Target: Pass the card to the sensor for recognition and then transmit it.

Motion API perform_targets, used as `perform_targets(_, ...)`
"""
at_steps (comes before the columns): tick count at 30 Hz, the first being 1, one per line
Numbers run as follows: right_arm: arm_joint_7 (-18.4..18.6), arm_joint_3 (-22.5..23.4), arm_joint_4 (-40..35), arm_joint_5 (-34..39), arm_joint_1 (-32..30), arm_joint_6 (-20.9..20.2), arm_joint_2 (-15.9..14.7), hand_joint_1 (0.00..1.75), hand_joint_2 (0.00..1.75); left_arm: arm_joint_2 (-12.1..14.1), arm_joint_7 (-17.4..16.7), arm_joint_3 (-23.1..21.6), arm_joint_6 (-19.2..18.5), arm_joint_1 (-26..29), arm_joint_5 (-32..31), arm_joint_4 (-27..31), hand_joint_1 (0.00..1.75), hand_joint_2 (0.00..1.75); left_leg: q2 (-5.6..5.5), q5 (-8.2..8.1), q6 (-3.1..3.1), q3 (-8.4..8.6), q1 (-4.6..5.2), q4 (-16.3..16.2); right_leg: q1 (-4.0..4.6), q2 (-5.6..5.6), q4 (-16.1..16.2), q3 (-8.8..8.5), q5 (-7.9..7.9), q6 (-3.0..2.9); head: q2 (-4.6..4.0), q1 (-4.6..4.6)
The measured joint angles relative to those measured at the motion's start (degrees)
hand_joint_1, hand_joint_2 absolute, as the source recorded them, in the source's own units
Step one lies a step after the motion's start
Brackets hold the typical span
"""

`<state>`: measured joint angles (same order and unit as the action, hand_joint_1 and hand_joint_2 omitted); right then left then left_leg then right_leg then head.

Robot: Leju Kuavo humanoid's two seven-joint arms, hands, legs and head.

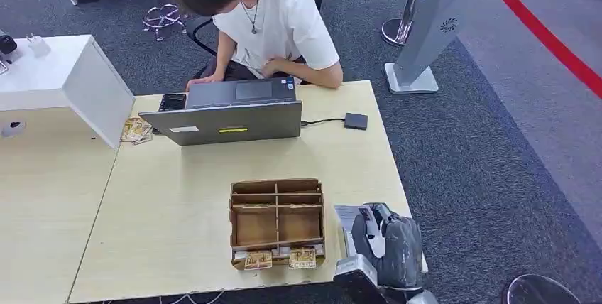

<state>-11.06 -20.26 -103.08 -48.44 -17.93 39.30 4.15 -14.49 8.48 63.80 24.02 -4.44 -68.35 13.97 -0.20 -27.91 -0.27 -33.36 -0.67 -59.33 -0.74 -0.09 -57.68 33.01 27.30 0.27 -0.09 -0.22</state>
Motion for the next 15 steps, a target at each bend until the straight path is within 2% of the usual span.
perform_targets(15,-4.1,3.3,8.5,13.5,-0.6,-4.6,-0.2,1.75,1.75,0.2,-0.3,0.5,0.6,0.1,0.2,0.0,0.00,0.00,0.00,0.00,0.00,0.00,0.00,0.0,0.00,0.00,0.0,0.00,0.00,0.00,0.00,0.00)
